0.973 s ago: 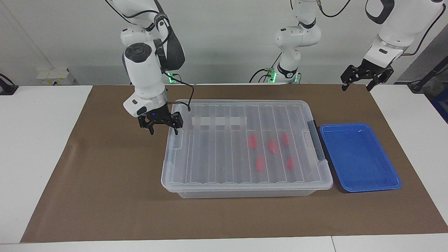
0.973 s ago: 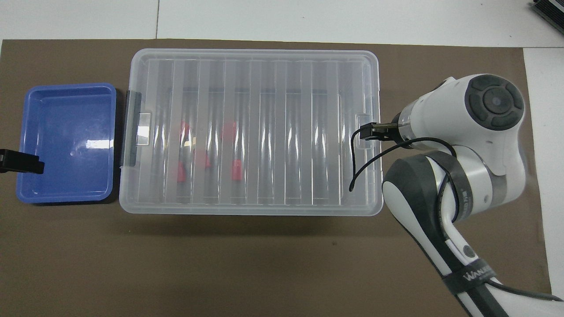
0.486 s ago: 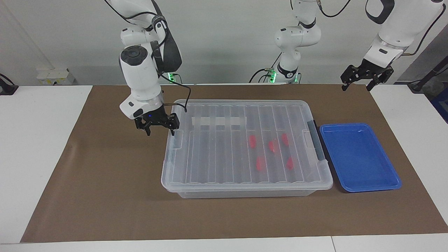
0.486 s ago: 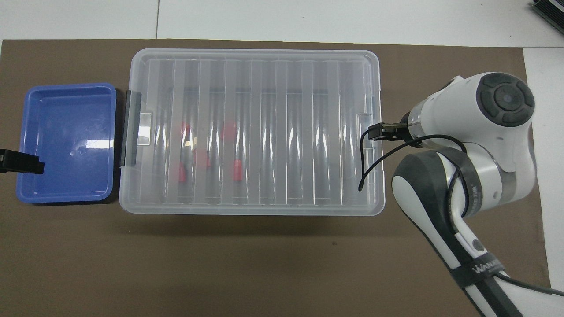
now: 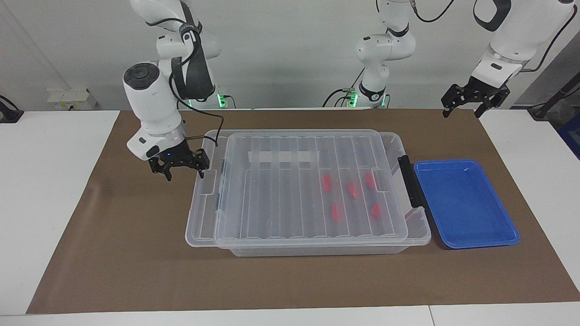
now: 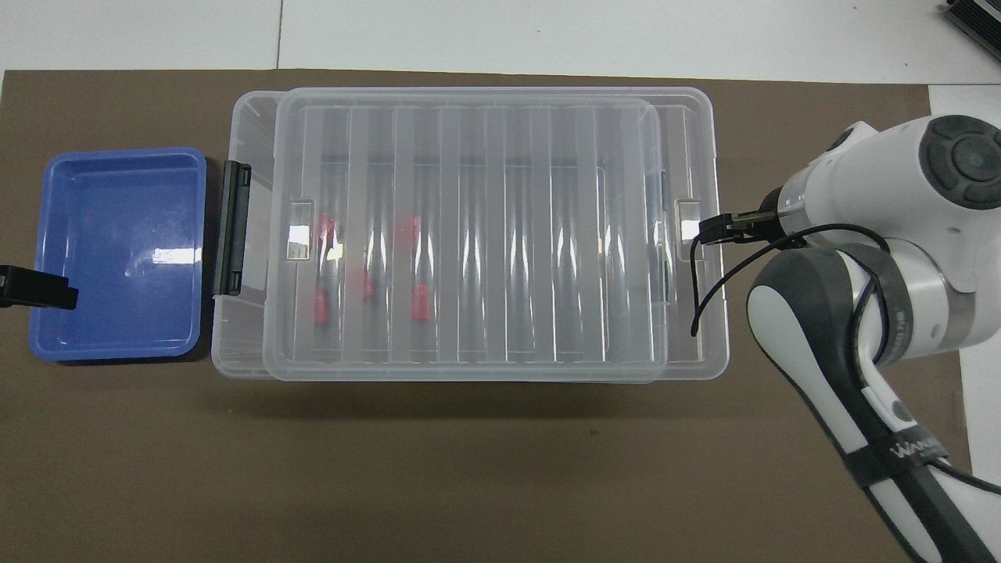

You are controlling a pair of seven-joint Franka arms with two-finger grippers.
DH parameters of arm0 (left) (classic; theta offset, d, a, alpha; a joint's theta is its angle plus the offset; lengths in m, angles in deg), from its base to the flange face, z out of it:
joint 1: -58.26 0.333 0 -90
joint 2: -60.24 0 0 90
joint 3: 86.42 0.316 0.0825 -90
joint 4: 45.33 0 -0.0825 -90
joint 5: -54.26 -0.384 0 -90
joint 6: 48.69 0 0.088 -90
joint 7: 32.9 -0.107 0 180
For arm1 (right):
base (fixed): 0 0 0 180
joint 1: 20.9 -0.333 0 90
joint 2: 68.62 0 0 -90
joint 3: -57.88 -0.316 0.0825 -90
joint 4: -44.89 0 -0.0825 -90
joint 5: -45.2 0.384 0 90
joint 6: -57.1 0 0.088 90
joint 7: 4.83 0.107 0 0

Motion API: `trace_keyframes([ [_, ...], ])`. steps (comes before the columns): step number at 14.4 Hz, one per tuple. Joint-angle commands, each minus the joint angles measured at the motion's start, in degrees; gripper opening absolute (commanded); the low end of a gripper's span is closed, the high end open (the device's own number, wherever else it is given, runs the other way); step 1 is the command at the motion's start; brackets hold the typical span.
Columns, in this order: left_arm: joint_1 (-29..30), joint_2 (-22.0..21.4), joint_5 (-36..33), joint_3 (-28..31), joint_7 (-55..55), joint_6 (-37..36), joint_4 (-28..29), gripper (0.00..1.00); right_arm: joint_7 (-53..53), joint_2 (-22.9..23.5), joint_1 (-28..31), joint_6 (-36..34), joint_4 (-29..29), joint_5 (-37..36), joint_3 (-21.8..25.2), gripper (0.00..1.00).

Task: Place red block in blue tray from box
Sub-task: 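Slide the clear lid away from the tray with the right gripper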

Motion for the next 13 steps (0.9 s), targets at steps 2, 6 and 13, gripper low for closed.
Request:
trace_keyframes([
  [2,-0.17,-1.76,0.65,0.27,-0.19,0.13,1.82,1.0,-7.09,-0.18,4.06,0.03,-0.49,-0.19,-0.42,0.99],
  [6,-0.43,-1.76,0.65,0.27,-0.19,0.13,1.82,1.0,-12.89,-0.09,7.32,0.21,-0.58,-0.19,-0.42,0.99],
  [13,-0.78,-1.76,0.65,0.27,0.07,0.21,1.9,1.0,-26.34,-0.09,12.77,0.3,-0.57,-0.28,-0.42,0.99],
])
